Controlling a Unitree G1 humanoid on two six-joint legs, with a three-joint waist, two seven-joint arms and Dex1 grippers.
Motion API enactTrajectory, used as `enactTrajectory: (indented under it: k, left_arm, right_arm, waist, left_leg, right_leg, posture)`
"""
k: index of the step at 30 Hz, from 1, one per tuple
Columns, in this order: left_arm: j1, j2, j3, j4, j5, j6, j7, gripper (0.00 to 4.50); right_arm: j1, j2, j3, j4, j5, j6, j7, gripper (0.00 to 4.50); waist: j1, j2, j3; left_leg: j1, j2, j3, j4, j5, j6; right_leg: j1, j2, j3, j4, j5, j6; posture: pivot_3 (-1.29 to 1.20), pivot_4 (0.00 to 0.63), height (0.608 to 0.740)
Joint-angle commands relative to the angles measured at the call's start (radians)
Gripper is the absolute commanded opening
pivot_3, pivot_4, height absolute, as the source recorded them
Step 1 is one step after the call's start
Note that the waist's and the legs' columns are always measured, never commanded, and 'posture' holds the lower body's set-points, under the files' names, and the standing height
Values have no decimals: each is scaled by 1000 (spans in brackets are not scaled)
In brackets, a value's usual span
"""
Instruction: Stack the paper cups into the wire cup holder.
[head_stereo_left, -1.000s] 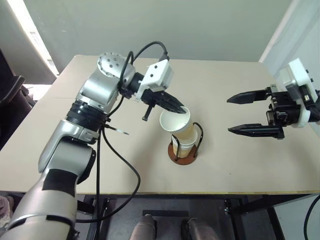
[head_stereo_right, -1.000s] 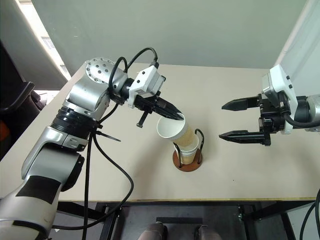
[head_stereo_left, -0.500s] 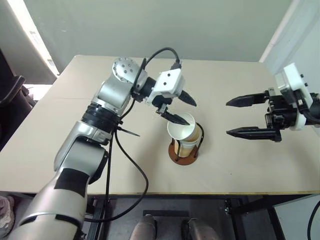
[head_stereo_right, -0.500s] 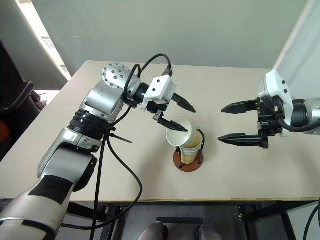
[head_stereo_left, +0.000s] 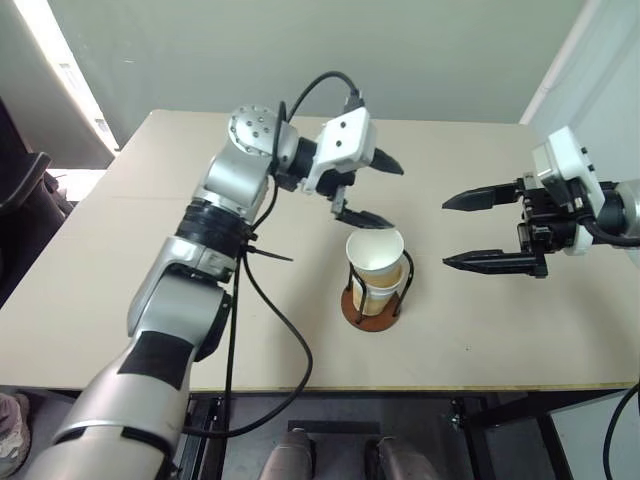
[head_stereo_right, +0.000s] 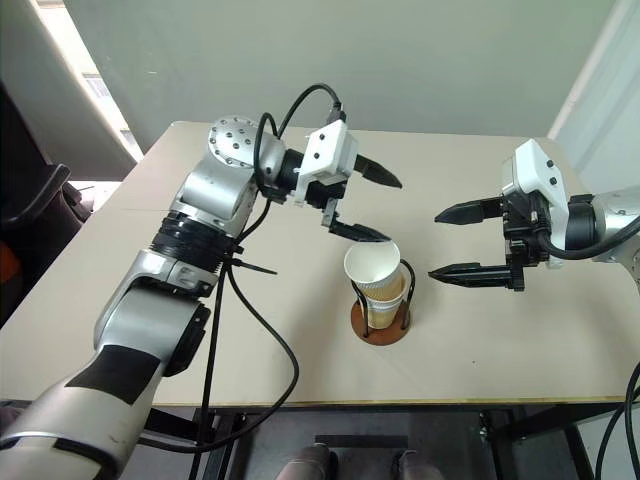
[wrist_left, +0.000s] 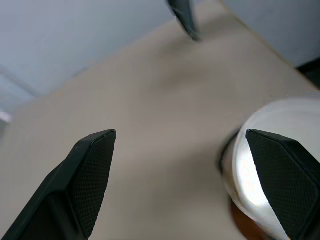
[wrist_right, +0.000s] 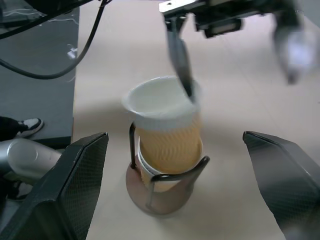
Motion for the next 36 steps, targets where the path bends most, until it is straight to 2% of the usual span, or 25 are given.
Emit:
enactTrajectory:
  k: [1, 7, 9, 13, 16, 19, 23, 28, 30, 36]
  left_arm:
    - [-48, -11, 43, 38, 22, -41, 55, 4470]
    - [-71, 8, 88, 49, -17, -12, 11, 4470]
    - [-58, 55, 107, 13, -47, 50, -50, 4470]
    - [58, 208, 119, -131, -81, 135, -179, 4470]
    - [201, 372, 200, -272, -149, 274, -206, 4470]
    - [450, 554, 339, -476, -237, 409, -183, 4470]
    - [712, 688, 516, -625, -333, 538, -137, 4470]
    - [949, 731, 684, -711, -386, 619, -76, 4470]
    - [997, 730, 720, -731, -404, 633, -51, 4470]
    - [1056, 729, 743, -760, -437, 632, -11, 4470]
  right_arm:
    - [-9, -13, -24, -7, -8, -17, 5, 4500]
    - [-1, -11, -41, -21, 34, 1, 30, 4500]
    - [11, -17, -46, -30, 56, 11, 57, 4500]
    - [-1, -9, -18, 10, 32, -12, 76, 4500]
    - [-34, 4, 12, 78, -8, -50, 98, 4500]
    - [-63, 4, 24, 181, -35, -79, 146, 4500]
    - [-95, -9, 15, 330, -41, -101, 233, 4500]
    - [-154, -1, 48, 481, -112, -160, 294, 4500]
    - [-171, 11, 56, 518, -129, -176, 313, 4500]
    - [-209, 65, 85, 572, -162, -198, 352, 4500]
  waist:
    - [-2, 0, 0]
    - [-5, 0, 0]
    - [-6, 0, 0]
    - [-18, 1, 0]
    - [-30, 2, 0]
    - [-45, 2, 0]
    - [-36, 2, 0]
    - [-24, 2, 0]
    - [-25, 2, 0]
    - [-38, 2, 0]
  left_leg:
    - [0, 0, 0, 0, 0, 0]
    - [0, -1, 1, -1, 0, 1]
    - [-1, -1, 1, -1, 0, 1]
    - [0, -2, 2, -2, 0, 1]
    - [1, -2, 2, -2, 0, 0]
    - [1, -2, 3, -2, 0, 0]
    - [1, -1, 2, -3, 1, -2]
    - [4, -2, 3, -4, 0, 0]
    - [5, -2, 3, -6, 0, 0]
    - [10, -2, 3, -16, 6, -5]
  right_leg:
    - [0, 0, 0, 0, 0, 0]
    - [0, -1, 0, -1, -1, 1]
    - [-1, -1, 0, -1, -1, 1]
    - [-1, 0, 1, -1, -1, 2]
    - [-1, 0, 2, -1, -1, 2]
    - [-3, 0, 3, 1, -1, 1]
    - [-3, 0, 3, 1, -3, -1]
    - [-2, -3, 1, 4, -6, -10]
    - [-2, -4, 0, 4, -9, -20]
    - [-3, -4, 0, 5, -4, -28]
  posture:
    - [0, 150, 740]
    - [0, 150, 740]
    - [0, 150, 740]
    - [0, 150, 740]
    - [0, 150, 740]
    - [0, 150, 740]
    - [0, 150, 740]
    - [0, 150, 740]
    - [0, 150, 740]
    - [0, 150, 740]
